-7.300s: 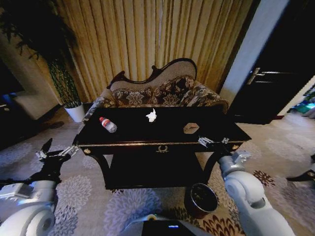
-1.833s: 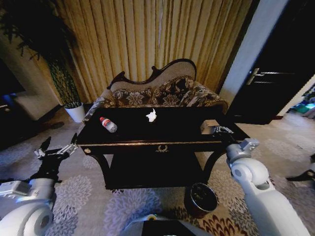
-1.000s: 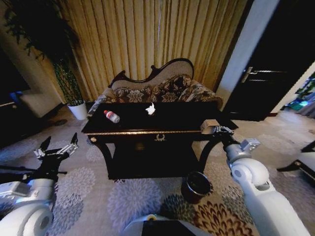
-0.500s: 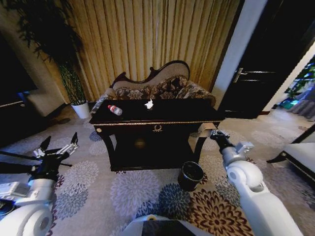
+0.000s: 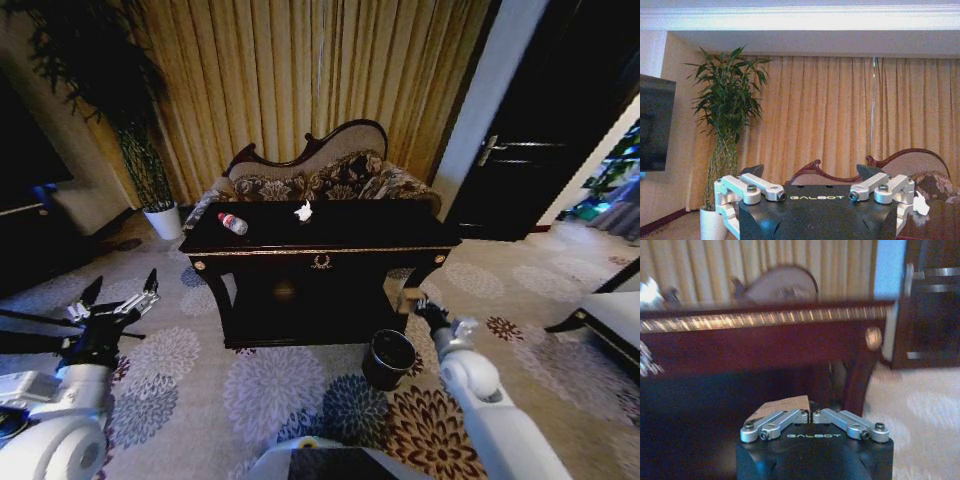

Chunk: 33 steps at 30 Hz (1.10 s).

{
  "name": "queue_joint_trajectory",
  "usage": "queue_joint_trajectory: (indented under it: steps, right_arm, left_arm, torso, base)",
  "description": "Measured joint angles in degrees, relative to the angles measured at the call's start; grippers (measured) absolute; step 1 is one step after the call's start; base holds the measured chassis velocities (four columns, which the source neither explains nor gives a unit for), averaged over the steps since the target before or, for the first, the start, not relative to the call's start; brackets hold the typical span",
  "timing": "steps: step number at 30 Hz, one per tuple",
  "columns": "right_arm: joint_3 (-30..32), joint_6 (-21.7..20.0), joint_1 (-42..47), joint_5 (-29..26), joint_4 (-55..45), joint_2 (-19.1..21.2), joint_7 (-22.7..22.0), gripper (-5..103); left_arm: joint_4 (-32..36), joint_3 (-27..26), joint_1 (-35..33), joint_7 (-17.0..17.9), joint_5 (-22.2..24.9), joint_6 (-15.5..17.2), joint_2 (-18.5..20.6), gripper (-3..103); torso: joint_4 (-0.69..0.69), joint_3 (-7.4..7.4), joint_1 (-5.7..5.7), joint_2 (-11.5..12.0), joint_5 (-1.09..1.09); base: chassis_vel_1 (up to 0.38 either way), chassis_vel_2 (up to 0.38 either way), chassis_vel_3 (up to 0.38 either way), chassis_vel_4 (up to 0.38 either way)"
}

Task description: Move to the front of the table and place the trash on the table into the trash bin.

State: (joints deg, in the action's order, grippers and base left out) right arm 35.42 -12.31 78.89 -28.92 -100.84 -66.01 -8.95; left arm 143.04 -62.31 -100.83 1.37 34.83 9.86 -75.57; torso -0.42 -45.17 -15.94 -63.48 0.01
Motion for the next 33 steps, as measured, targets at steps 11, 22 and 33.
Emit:
queue_joint_trajectory:
  steps: [11,22,33]
  right_arm:
    - [-3.1,1.8,-8.0,1.5,19.2,-2.1,0.1,0]
    - [-6.3,5.1,-15.4,3.5,31.2,-3.7,0.4,0]
    - [-6.7,8.0,-22.6,6.3,41.2,-6.5,0.8,0]
  left_arm:
    - [0.2,0.0,-0.7,0.0,-0.2,0.0,-0.2,100]
    - [0.2,-0.2,-1.0,0.0,-0.2,-0.1,-0.4,100]
    - [0.2,0.1,-0.9,0.0,-0.2,-0.1,-0.3,100]
  torso:
    - [0.01,0.00,-0.01,0.0,0.01]
    - [0.01,0.00,0.00,0.0,-0.01]
    - [0.01,0.00,-0.01,0.0,-0.01]
  base:
    - [0.000,0.000,0.000,0.000]
    - [0.000,0.000,0.000,0.000]
    - [0.000,0.000,0.000,0.000]
